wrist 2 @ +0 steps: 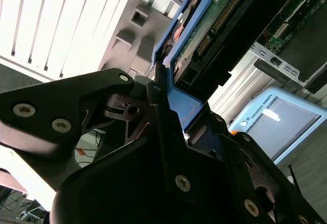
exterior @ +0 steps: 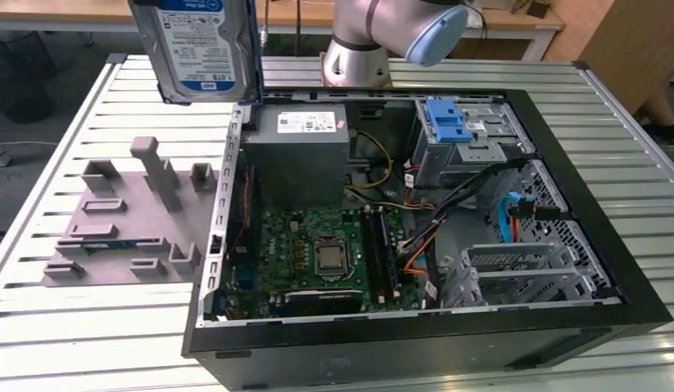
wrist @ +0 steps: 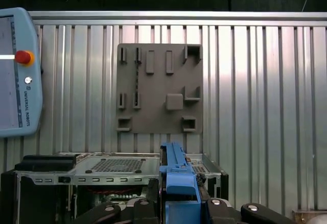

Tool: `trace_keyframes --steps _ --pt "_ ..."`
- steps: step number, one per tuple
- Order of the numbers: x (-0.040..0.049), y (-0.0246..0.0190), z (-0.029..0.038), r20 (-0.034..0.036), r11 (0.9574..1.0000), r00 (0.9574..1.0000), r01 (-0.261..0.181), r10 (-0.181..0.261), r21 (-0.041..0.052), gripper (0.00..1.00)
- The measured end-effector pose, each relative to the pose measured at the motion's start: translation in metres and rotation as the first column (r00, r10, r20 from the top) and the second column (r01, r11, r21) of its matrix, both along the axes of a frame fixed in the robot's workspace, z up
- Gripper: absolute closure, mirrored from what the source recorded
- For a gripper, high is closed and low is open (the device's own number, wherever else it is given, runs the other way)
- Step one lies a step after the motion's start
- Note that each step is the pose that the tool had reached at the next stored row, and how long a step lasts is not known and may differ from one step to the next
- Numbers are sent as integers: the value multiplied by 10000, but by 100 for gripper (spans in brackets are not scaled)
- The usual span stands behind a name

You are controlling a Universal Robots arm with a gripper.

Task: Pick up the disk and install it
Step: 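Pick up the disk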

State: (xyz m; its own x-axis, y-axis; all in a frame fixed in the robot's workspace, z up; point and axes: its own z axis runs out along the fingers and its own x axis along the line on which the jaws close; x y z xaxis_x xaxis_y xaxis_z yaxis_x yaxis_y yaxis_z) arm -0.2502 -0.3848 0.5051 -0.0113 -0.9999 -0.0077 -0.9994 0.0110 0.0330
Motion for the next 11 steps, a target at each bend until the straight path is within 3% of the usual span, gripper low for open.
trace_keyframes --steps 11 --pt "106 -16 0 0 10000 10000 1 -1 0 64"
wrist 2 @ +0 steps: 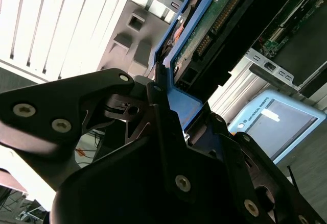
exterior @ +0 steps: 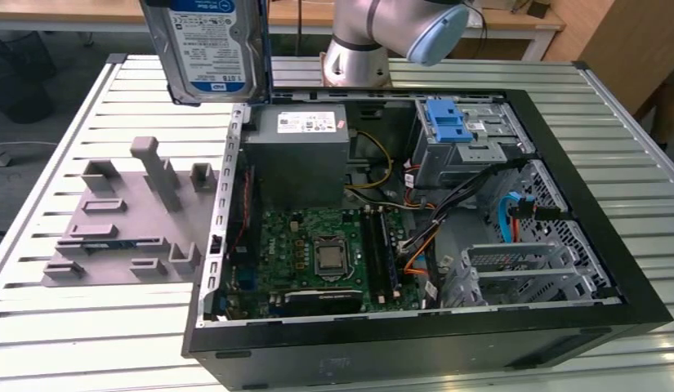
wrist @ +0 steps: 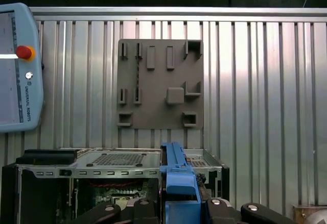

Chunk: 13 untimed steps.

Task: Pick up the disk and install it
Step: 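Pick up the disk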

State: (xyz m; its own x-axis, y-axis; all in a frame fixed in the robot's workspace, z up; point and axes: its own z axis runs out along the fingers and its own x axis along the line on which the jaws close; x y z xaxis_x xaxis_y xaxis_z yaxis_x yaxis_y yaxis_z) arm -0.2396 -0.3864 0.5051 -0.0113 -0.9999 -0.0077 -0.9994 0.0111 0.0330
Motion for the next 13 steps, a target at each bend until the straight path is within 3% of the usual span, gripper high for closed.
trace_keyframes --steps 13 --pt "118 -18 0 0 10000 10000 0 0 0 64"
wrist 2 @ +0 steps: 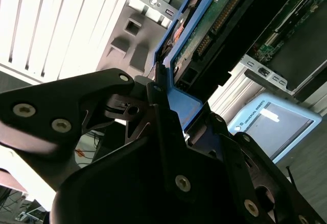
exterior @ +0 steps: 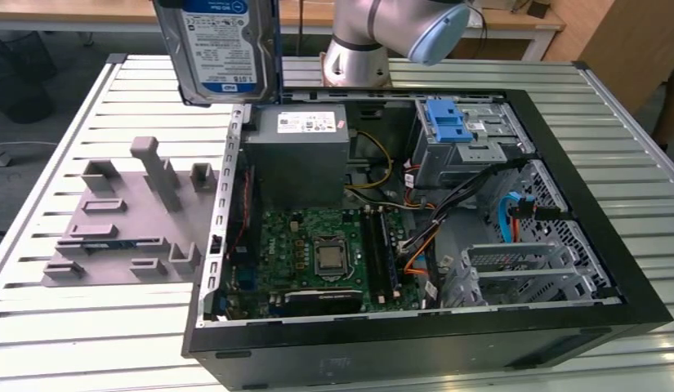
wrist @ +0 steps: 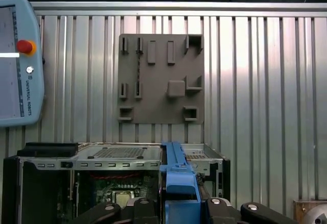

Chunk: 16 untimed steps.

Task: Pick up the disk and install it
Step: 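Pick up the disk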

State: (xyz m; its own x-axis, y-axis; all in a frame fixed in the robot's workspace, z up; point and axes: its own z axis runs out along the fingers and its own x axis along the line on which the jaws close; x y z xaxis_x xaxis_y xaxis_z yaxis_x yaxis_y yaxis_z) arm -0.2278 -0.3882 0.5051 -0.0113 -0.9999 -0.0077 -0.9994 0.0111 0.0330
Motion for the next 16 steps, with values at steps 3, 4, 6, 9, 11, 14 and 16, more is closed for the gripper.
trace_keyframes --steps 3,4,6,9,11,14,16 --pt "29 -5 1 -1 10000 10000 0 0 -1 64" --pt "41 -8 0 -1 10000 10000 0 0 -1 64" --pt "68 -14 1 -2 10000 10000 0 0 -1 64" --pt "113 -23 0 -3 10000 10000 -1 1 0 64" --pt "140 -27 0 -3 10000 10000 0 0 -1 64" --pt "179 -31 0 -3 10000 10000 0 0 0 64" --pt "209 -35 0 -4 10000 10000 0 0 0 64"
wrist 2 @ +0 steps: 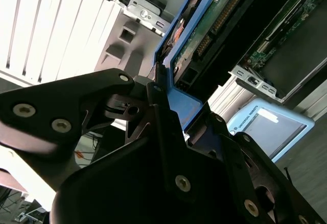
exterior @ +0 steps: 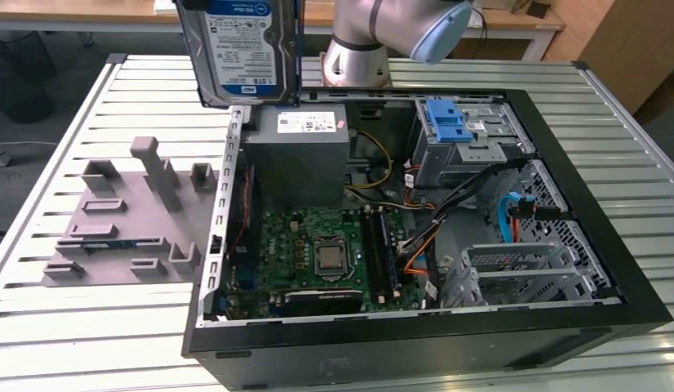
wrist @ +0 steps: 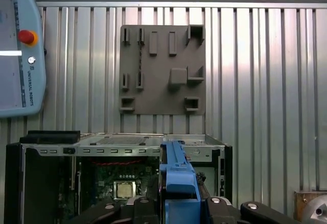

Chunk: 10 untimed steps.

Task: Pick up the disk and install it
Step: 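Pick up the disk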

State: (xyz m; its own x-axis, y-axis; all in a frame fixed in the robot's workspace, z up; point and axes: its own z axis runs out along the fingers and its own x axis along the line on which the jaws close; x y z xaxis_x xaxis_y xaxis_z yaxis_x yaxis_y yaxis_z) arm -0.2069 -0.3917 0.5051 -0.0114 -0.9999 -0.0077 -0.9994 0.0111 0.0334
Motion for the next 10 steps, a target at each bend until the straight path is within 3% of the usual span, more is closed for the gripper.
trace_keyframes --steps 10 --pt "147 -16 0 -2 10000 10000 0 0 -1 64"
